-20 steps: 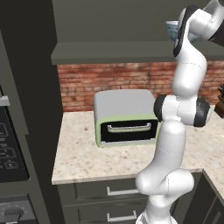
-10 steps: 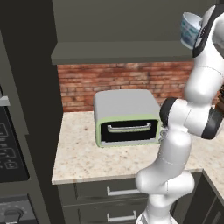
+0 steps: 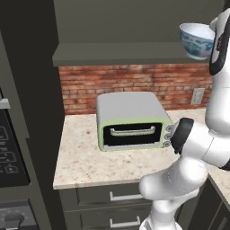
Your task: Pick up the bowls from the cabinet and place each bowl in front of a stool on the dining counter.
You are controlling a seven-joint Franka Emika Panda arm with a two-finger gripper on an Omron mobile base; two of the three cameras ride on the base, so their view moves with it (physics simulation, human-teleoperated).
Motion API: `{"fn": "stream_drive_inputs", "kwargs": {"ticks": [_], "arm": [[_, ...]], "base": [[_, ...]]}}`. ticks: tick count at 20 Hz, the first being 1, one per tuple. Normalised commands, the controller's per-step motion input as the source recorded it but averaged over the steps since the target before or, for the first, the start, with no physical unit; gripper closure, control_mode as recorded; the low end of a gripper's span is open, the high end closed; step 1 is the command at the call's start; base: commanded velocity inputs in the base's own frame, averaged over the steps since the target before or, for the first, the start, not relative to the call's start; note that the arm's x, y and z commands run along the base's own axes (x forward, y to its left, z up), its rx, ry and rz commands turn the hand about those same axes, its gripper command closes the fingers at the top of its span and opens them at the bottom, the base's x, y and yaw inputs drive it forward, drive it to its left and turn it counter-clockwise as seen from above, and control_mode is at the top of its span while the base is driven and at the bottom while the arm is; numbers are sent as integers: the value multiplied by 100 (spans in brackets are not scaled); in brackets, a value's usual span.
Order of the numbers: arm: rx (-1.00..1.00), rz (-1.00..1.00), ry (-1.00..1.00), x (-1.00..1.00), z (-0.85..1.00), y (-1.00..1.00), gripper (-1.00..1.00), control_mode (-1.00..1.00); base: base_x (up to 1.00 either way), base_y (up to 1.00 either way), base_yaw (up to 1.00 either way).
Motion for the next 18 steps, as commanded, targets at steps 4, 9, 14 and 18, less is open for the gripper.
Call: {"fn": "stream_drive_inputs", "kwargs": {"ticks": [4,9,14,18], "arm": [[-9,0,0,-88,18,58,100,-100],[-4,0,-2,-100,0,71,100,-100],[-2,0,-13,-95,-11,73,100,-100],[0,0,0,-54,-16,36,100,-100]], "base": [[0,0,0],[0,0,0],[0,0,0],[0,0,0]]}}
